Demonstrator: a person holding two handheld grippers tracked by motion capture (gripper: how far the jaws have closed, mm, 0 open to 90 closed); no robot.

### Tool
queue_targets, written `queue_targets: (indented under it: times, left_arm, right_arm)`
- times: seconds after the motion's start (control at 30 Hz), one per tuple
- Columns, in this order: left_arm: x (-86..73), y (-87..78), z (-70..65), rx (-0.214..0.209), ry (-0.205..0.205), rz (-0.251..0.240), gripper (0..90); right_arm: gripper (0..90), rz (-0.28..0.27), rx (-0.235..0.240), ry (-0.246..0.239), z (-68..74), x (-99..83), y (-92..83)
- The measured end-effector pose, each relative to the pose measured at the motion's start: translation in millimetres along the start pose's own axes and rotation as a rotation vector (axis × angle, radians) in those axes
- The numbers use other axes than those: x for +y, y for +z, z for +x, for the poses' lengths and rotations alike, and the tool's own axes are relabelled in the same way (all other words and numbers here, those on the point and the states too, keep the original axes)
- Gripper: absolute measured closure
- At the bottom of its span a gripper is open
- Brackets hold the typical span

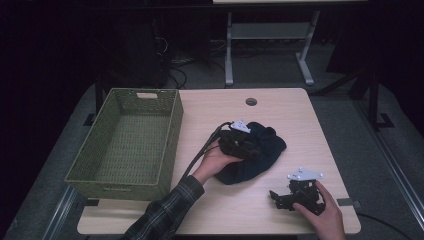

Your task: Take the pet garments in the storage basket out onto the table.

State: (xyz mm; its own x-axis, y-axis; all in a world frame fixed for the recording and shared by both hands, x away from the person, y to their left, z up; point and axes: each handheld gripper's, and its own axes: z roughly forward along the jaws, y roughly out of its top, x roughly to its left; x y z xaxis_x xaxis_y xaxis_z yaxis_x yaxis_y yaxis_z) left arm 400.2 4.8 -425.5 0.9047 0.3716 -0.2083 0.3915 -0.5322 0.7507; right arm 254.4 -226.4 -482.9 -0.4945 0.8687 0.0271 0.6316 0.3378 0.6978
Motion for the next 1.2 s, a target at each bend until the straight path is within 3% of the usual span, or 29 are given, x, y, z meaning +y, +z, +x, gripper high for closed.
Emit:
queue_targets:
  times: [0.13,0.5,0.77,1.2]
  left_arm:
    - [4.2,-11.4,0.0,0.003,0.009,-0.038,40.6]
    - [3.3,-39.9,-9.0,0.051,0.013,-0.068,14.6]
    - [-12.9,-58.0,-17.7,0.108,0.01,-0.088,13.4]
    - [-46.1,-79.3,-30.8,0.162,-0.006,-0.081,13.4]
  right_arm:
    - [0.0,-0.002,0.0,-0.004,-0.3,0.0,0.0]
    - [0.0,0.002,0.0,0.0,-0.1,-0.1,0.0]
    - [0.0,0.002,0.0,0.0,0.0,-0.1,0.0]
    - [0.0,0.002,0.0,-0.001,-0.1,-0.1,-0.1]
